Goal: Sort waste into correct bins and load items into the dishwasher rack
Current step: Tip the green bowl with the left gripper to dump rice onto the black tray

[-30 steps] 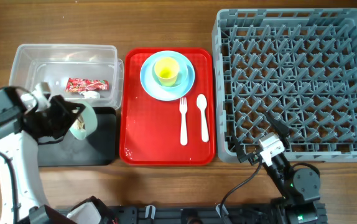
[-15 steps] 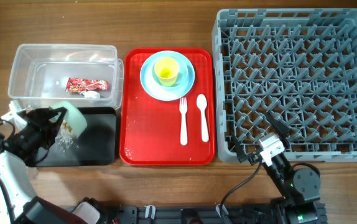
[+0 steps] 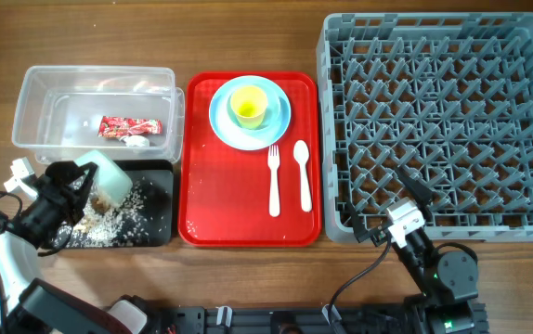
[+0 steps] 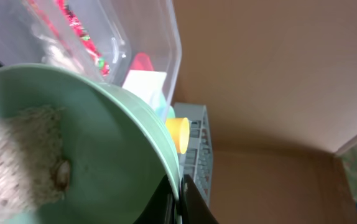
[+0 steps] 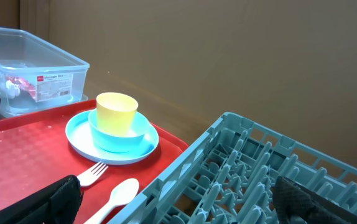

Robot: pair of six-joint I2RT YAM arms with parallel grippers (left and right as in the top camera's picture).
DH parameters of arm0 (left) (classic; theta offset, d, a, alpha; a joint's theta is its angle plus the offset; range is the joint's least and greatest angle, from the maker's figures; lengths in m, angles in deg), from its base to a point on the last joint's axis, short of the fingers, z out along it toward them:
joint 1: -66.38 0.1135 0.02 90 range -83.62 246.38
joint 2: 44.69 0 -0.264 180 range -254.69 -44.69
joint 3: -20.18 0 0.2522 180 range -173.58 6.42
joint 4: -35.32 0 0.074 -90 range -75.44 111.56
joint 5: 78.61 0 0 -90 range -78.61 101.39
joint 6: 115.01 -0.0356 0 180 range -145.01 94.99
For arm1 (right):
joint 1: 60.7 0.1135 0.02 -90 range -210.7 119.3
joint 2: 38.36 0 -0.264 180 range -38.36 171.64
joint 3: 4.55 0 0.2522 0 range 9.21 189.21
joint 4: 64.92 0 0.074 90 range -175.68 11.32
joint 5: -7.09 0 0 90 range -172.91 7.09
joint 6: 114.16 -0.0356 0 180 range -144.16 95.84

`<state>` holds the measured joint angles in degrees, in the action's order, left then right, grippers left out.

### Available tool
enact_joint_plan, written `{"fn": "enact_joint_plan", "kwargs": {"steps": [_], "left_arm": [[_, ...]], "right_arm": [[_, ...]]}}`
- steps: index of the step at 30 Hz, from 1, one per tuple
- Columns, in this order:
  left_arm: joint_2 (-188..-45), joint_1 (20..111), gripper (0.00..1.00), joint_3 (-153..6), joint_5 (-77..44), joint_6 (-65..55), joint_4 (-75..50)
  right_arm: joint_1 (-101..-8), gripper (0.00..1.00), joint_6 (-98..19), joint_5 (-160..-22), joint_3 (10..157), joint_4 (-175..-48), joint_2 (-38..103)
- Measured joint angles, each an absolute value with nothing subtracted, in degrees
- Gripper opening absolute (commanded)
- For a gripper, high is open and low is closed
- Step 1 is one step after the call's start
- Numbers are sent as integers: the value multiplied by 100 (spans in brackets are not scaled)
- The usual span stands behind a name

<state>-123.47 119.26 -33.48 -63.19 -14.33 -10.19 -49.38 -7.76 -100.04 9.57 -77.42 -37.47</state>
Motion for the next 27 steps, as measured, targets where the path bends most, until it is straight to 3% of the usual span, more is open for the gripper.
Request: {"fn": "enact_joint_plan", "kwargs": {"steps": [6,27], "left_arm": [[-12371,11929,4,-3337,-7006,-1449,-855],[-12382,11961,4,-3130,-7707,-994,-282]], "right_arm": [[-4938,100,-776,-10006,957,-7742,-3747],[-4938,100,-776,-10004,957,-7742,-3747]]}}
